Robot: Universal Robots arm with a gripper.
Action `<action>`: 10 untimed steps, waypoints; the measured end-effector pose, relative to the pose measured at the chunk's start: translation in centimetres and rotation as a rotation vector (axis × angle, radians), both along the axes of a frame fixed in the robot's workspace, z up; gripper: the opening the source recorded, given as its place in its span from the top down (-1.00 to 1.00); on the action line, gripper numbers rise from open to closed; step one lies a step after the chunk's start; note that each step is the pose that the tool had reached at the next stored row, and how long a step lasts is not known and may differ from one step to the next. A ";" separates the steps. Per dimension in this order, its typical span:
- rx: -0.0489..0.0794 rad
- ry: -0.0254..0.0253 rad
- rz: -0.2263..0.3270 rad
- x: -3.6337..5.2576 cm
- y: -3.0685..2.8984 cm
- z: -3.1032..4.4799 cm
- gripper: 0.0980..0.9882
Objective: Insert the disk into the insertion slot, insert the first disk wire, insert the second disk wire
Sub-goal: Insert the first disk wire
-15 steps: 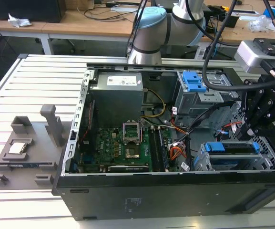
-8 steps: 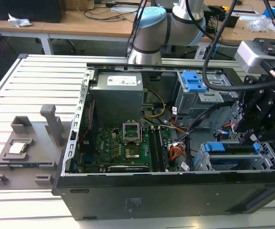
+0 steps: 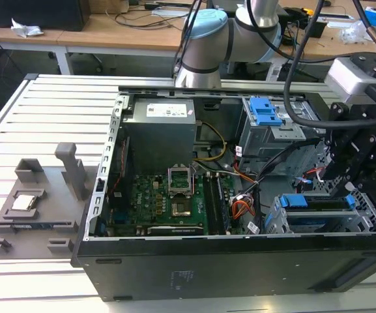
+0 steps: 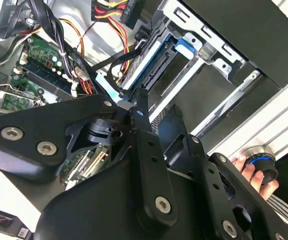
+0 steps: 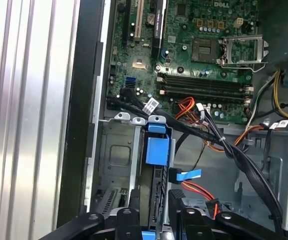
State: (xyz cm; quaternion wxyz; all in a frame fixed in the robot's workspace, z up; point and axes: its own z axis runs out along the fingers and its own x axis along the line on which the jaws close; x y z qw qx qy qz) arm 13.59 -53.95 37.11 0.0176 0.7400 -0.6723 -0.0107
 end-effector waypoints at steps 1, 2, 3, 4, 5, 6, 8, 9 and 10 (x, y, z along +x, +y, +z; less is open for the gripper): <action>0.000 0.0001 0.007 0.22 0.38 0.00 0.41; 0.000 0.0001 0.010 0.33 0.59 0.00 0.41; 0.000 0.0000 0.012 0.39 0.74 0.00 0.41; 0.000 0.0001 0.015 0.47 0.94 0.00 0.41; 0.000 0.0001 0.017 0.53 1.12 0.00 0.41; 0.000 0.0001 0.022 0.64 1.44 0.00 0.41; 0.000 0.0001 0.029 0.84 2.04 0.00 0.41; 0.000 0.0000 0.032 0.89 2.21 0.00 0.41; 0.000 0.0000 0.034 0.95 2.38 0.00 0.41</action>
